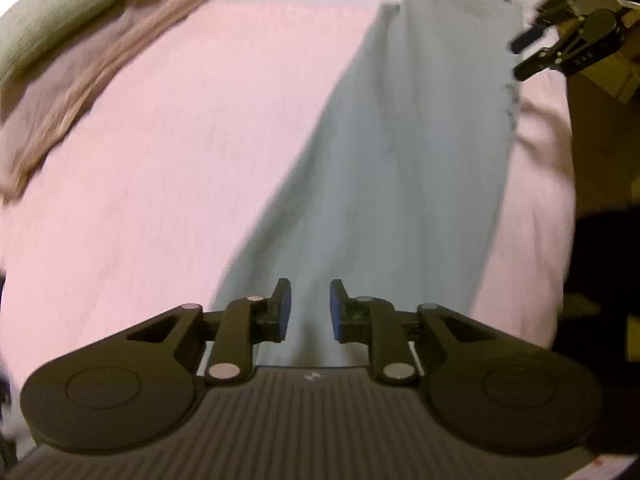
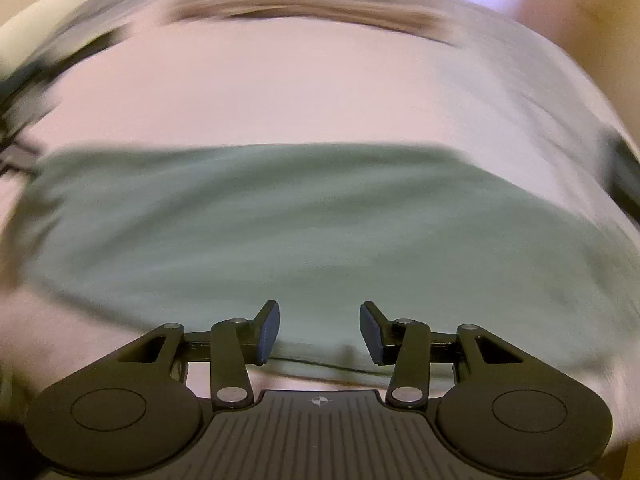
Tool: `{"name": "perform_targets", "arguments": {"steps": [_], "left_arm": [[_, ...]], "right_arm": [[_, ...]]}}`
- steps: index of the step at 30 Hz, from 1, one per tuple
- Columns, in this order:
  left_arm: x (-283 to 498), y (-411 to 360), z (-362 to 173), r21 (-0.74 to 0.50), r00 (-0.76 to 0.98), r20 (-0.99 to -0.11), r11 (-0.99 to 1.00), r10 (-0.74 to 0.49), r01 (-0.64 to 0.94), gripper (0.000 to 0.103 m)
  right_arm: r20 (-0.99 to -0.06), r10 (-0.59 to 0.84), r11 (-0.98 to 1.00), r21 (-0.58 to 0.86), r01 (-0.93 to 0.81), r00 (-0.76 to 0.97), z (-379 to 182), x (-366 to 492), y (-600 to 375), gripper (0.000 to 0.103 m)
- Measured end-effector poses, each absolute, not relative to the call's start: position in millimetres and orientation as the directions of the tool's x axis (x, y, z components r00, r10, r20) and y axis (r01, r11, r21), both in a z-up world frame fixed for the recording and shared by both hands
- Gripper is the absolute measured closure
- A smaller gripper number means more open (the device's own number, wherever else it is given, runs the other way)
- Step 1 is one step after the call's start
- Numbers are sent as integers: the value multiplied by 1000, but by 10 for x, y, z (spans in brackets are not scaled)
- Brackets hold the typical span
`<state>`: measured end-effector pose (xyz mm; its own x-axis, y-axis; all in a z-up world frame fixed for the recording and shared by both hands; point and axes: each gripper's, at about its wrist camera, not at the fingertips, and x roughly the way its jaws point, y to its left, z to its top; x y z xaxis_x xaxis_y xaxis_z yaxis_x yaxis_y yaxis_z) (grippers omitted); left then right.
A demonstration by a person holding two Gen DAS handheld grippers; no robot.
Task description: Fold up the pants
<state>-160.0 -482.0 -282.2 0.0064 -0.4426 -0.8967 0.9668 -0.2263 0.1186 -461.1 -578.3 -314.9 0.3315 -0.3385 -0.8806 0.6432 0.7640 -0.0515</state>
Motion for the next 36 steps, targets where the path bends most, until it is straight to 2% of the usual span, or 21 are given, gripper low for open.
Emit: {"name": "perform_targets", "arguments": {"steps": [3,6,8,10,12,15,17,20,24,27,29,30,31,36], "left_arm": [[-1868,-5431,-2806,112,-9,-883,-230,-470,967,85],[-2158,-6057,-2831,104,-21,-874,-229,-486,968,85],[-2344,-6451,-2867,74,-37,-874,-207,-485,976,84],[-2475,-6880,-2944,27,-61,-875,-174,-480,984,83],[-2566,-7300,-3022,-30,-93,-876,-139,-474,990,80],[-2598,-7861,-3140,-152,-164,-869,-62,-468,986,74],[-2568,-8197,-3240,-250,-224,-860,-4,-458,968,74],[-2500,-8649,-3409,-385,-318,-844,73,-432,920,72],[-2482,-9083,-3711,-536,-473,-817,132,-329,834,71],[-2562,-9263,-3940,-595,-563,-800,153,-210,789,71],[-2643,-9278,-3998,-604,-582,-795,135,-168,786,72],[-2670,-9268,-4006,-600,-578,-798,127,-171,790,79],[-2680,-9236,-3990,-596,-571,-799,122,-190,794,89],[-2464,-9054,-3943,-586,-494,-792,219,-359,780,95]], "right_arm": [[-874,-398,614,-29,788,278,-3142,-5224,-6458,61],[-870,-426,525,-16,851,247,-3274,-5709,-7110,61],[-880,-410,510,-2,860,241,-3418,-5939,-7427,61],[-911,-334,509,42,860,243,-3656,-6170,-7678,61],[-933,-263,534,71,842,246,-3823,-6333,-7762,62],[-943,-207,589,94,803,262,-3778,-6438,-7802,62],[-942,-216,625,68,777,256,-3618,-6358,-7822,62],[-903,-264,678,76,731,338,-3417,-6219,-8003,62],[-859,-314,727,58,684,406,-3397,-5988,-8372,62],[-885,-282,744,42,667,370,-3601,-5958,-8598,62],[-900,-260,744,44,667,350,-3716,-6070,-8667,62],[-901,-255,744,49,666,350,-3739,-6153,-8669,62],[-902,-255,739,49,672,347,-3755,-6233,-8657,62],[-900,-254,676,97,730,355,-3772,-6535,-8624,62]]}}
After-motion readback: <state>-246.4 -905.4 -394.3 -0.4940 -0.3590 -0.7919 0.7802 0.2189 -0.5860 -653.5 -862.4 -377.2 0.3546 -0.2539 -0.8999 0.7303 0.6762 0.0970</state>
